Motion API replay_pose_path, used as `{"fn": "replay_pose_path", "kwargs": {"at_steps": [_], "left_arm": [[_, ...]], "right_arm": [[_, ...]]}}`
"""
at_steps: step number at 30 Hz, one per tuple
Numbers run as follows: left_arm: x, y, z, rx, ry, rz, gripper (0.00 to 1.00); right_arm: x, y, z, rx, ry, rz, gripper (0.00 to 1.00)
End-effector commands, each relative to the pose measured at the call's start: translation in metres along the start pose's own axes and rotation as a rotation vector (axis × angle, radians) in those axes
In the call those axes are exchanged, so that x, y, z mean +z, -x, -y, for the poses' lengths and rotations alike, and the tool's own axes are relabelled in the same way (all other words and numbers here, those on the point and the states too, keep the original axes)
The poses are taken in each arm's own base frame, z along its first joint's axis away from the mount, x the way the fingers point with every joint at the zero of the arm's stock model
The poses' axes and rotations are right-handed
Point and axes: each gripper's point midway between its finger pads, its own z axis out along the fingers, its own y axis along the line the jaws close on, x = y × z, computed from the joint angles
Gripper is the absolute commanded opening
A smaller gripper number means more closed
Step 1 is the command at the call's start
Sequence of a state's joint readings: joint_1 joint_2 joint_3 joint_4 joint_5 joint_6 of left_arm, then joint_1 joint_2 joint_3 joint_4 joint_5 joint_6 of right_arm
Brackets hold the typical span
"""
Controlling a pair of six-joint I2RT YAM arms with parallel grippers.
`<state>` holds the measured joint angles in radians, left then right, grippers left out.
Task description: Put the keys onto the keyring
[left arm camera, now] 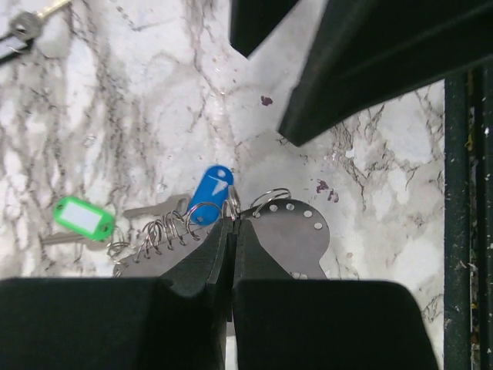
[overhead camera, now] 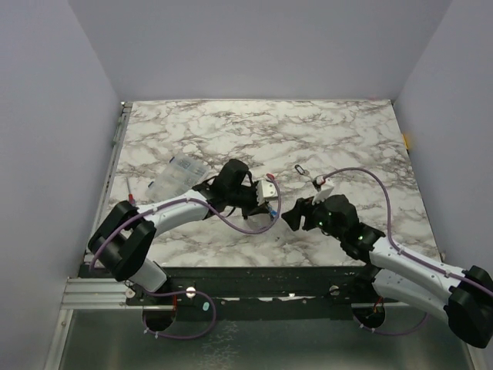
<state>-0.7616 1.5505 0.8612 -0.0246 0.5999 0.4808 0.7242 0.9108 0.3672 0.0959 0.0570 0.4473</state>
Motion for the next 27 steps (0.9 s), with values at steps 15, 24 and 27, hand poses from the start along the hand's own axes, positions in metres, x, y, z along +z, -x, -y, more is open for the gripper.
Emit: {"fn": "replay_pose_path", "kwargs": {"at_steps": [15, 24, 27], "left_arm": [[-0.054, 0.037, 0.027, 0.011, -0.040, 0.203, 0.00], [-0.064, 0.032, 0.045, 0.038, -0.064, 0.232, 0.00], [-0.066, 0.037, 0.050, 0.028, -0.078, 0.261, 0.00]], "right_arm": [[-0.019, 0.042, -0.086, -0.259, 0.514, 0.249, 0.60], [-0.010, 0.044, -0.085, -0.314, 0.511, 0.265, 0.49], [-0.006, 0.027, -0.097, -0.346, 0.601, 0.180, 0.45]]}}
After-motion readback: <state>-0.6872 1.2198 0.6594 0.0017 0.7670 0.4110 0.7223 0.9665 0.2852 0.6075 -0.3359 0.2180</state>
